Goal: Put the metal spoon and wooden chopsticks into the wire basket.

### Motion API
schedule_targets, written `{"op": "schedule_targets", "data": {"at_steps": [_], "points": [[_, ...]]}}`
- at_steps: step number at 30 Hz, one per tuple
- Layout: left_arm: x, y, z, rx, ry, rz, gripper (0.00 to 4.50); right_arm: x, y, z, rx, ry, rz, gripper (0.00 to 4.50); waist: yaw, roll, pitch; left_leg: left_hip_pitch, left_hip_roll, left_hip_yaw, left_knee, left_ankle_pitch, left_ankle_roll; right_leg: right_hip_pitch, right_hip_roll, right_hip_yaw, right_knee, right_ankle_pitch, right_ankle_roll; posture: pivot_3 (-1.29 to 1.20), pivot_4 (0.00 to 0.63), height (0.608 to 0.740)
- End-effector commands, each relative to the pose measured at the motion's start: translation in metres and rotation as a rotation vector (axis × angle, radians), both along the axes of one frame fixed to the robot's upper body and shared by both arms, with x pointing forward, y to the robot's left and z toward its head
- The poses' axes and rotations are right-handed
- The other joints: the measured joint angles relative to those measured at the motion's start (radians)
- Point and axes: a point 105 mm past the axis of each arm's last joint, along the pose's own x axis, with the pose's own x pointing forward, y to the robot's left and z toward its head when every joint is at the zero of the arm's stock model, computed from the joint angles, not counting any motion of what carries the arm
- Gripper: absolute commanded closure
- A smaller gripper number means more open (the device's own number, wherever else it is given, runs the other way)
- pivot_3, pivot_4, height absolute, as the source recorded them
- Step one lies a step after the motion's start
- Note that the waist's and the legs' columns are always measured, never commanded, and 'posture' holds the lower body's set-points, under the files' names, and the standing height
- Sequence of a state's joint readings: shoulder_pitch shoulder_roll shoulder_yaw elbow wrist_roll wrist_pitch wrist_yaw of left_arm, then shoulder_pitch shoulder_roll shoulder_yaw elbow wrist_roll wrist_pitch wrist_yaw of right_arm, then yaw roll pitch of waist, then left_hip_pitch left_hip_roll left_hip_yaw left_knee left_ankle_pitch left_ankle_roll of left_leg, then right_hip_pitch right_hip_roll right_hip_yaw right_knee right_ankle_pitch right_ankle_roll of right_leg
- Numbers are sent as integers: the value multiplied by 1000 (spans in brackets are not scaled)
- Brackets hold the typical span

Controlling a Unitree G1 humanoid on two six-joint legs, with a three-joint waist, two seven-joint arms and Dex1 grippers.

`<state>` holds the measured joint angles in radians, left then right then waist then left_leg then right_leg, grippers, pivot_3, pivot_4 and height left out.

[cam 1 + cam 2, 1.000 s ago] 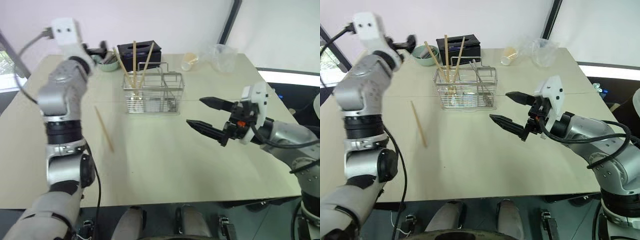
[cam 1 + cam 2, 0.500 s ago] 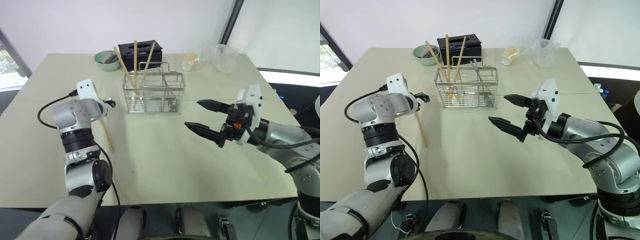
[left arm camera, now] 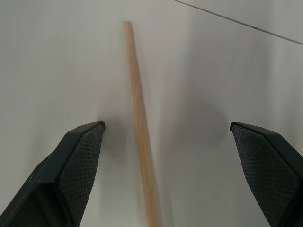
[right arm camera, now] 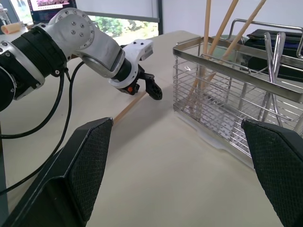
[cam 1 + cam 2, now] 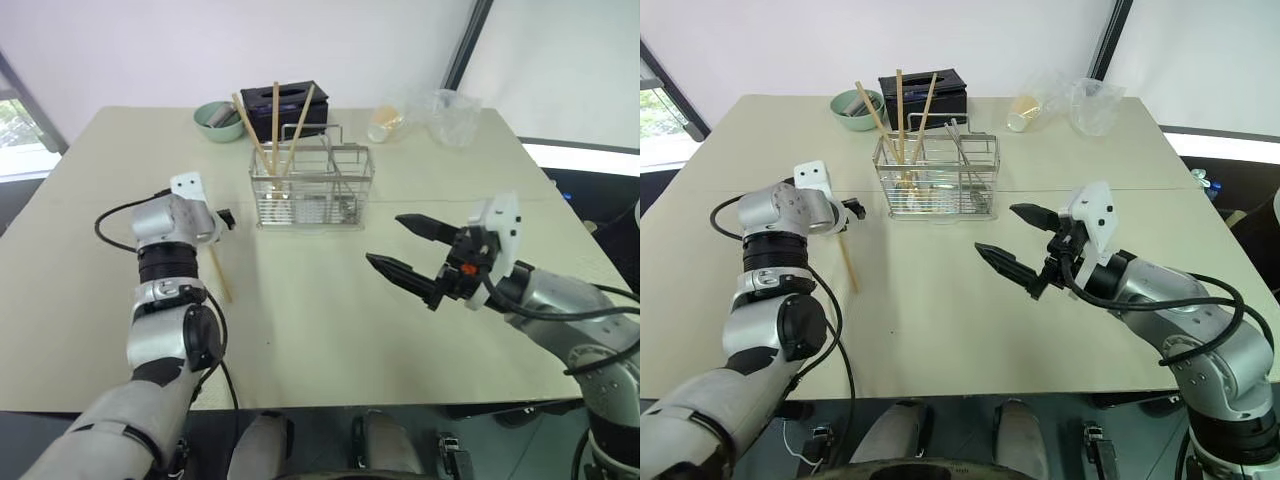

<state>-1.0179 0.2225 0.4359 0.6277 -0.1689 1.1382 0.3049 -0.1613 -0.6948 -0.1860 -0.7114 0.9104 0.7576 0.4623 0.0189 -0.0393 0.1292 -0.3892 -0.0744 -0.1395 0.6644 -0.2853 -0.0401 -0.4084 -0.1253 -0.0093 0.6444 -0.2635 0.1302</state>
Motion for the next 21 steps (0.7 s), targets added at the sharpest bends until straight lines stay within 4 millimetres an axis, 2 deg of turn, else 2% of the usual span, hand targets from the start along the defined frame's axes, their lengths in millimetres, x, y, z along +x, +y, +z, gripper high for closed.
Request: {"op": "schedule_targets", "data": {"at_steps": [1, 2, 9, 13, 18, 21], "points": [[4, -4, -2, -8, 0, -10, 570, -6, -2, 11, 6, -56, -14, 0, 0, 1, 0, 0, 0, 0, 0, 0, 0, 0, 0, 0, 0, 0, 0, 0, 150, 649], [4, -4, -3, -11, 1, -8, 963, -7, -3, 10, 2, -56, -17, 0, 0, 1, -1, 1, 0, 0, 0, 0, 0, 0, 0, 0, 0, 0, 0, 0, 150, 649], [6, -4, -2, -25, -5, 19, 4465, -6, -7, 11, 0, -53, -29, 0, 25, 1, -1, 1, 0, 0, 0, 0, 0, 1, 0, 0, 0, 0, 0, 0, 150, 649], [12, -4, 8, -4, -74, -4, 4465, -3, -8, 11, -2, -51, -29, 0, 23, 1, -1, 0, 0, 1, 0, 0, 0, 1, -1, 0, 0, 0, 0, 0, 150, 649], [18, 10, 25, 6, -149, 21, 4465, 3, -9, 13, 3, -52, -27, 0, 19, 0, 0, -1, 0, 1, 0, 0, 0, -1, -1, 0, 0, 0, 1, 0, 150, 649], [26, 18, 48, -35, -262, 57, 4465, 5, -10, 13, -4, -50, -15, 0, 19, 0, 0, -1, 0, 1, -1, 0, 0, -2, 0, 0, 0, 0, 1, 0, 150, 649]]}}
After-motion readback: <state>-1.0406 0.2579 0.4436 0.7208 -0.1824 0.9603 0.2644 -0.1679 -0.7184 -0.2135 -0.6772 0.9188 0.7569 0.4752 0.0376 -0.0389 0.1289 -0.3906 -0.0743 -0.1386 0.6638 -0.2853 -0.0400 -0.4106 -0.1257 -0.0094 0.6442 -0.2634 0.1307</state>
